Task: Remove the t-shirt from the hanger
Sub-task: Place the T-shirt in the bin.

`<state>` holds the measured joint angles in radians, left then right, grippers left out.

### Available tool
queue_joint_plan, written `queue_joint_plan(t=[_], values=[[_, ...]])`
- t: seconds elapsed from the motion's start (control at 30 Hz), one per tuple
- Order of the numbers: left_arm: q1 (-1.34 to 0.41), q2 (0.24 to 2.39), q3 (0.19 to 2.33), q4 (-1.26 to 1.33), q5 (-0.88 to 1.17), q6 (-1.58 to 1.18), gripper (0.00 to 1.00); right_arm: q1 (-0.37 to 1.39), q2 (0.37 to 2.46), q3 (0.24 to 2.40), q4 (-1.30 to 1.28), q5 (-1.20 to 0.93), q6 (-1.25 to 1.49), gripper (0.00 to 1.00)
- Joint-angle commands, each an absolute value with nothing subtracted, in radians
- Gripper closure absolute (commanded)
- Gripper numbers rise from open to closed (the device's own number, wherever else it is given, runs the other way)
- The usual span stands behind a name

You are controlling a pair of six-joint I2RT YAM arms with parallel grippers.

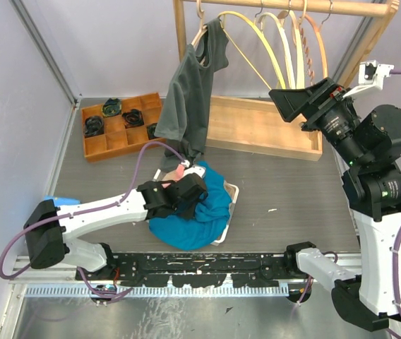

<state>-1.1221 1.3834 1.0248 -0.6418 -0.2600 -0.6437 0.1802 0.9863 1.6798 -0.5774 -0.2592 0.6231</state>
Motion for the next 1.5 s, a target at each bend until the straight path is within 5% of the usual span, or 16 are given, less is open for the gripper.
queue_joint_plan(t=[0.0, 0.13, 0.37, 0.73, 1.47], values=[[-1.126, 1.439, 1.018, -0.736, -0.212, -0.668, 1.00, 0.178, 1.002, 1.717, -0.474, -0.288, 0.672, 0.00], [-1.126, 1.412, 1.124, -0.800, -0.261, -0.650, 0.95, 0.178, 1.037, 1.712, -0.415, -0.294, 0.717, 0.00], [-1.126, 1.358, 1.320, -0.963, -0.321, -0.624, 0.50, 0.179, 1.111, 1.717, -0.310, -0.320, 0.776, 0.00], [-1.126, 1.229, 1.528, -1.217, -0.456, -0.665, 0.01, 0.186, 1.164, 1.708, -0.234, -0.301, 0.777, 0.00], [-1.102, 1.200, 1.907, -0.674, -0.622, -0.183, 0.02, 0.185, 1.138, 1.545, -0.022, -0.336, 0.796, 0.00]])
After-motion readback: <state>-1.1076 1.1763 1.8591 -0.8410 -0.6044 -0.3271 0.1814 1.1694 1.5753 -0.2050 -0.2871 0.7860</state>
